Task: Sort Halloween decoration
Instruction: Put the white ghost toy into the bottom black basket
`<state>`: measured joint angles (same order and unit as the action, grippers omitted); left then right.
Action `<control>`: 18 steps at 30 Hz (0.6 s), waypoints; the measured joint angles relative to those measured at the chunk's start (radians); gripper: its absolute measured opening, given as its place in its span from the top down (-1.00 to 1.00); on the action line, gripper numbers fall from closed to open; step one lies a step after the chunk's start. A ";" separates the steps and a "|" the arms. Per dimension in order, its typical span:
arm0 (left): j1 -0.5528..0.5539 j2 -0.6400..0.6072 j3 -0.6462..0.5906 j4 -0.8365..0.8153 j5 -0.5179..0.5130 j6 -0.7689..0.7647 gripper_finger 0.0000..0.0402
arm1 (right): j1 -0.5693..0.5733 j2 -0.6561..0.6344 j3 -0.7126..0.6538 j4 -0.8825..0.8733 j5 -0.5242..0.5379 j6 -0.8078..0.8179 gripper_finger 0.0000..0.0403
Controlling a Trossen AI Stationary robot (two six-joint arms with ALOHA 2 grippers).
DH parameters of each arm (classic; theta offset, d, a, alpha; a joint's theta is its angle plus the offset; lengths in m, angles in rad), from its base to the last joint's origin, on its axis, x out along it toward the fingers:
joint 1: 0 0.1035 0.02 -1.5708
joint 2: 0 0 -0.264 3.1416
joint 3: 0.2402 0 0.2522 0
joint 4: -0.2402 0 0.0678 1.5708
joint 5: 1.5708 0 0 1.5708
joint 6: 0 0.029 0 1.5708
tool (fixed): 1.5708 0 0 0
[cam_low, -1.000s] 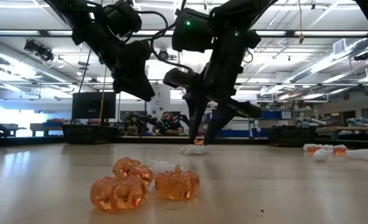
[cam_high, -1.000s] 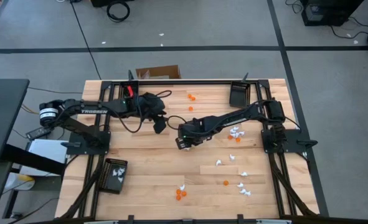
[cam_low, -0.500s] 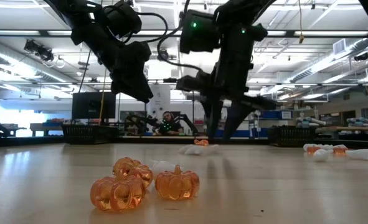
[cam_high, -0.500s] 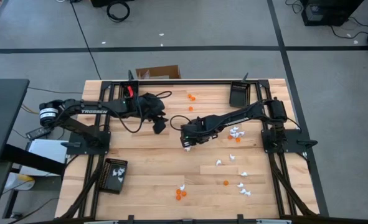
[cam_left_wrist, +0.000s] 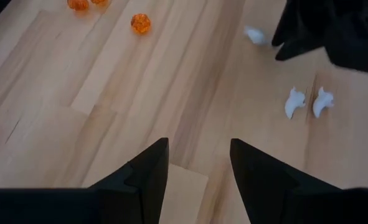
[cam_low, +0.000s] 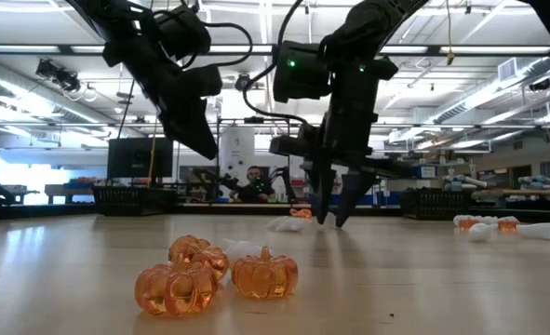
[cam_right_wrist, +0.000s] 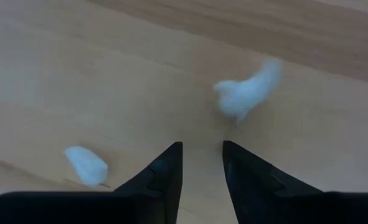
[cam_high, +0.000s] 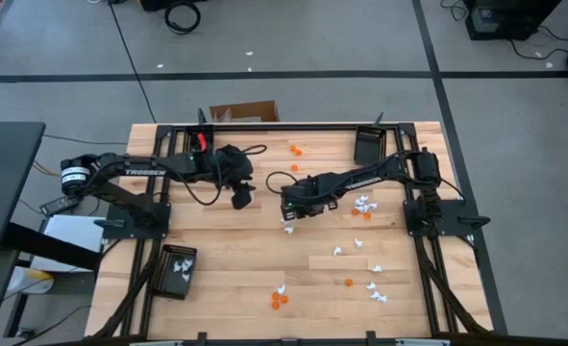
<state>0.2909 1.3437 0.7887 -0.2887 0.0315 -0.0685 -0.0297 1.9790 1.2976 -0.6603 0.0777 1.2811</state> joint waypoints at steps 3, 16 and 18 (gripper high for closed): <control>0.000 0.000 0.000 -0.010 0.000 0.038 0.10 | -0.008 -0.001 -0.002 0.013 -0.001 -0.009 0.42; 0.015 0.000 0.000 -0.054 0.001 0.058 0.10 | -0.045 -0.072 0.032 -0.077 -0.006 -0.096 0.60; 0.030 0.000 0.000 -0.054 0.001 0.063 0.10 | -0.058 -0.080 0.031 -0.092 0.024 -0.142 0.56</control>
<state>0.3205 1.3437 0.7889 -0.3429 0.0321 -0.0056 -0.0880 1.8988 1.3289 -0.7519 0.1020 1.1395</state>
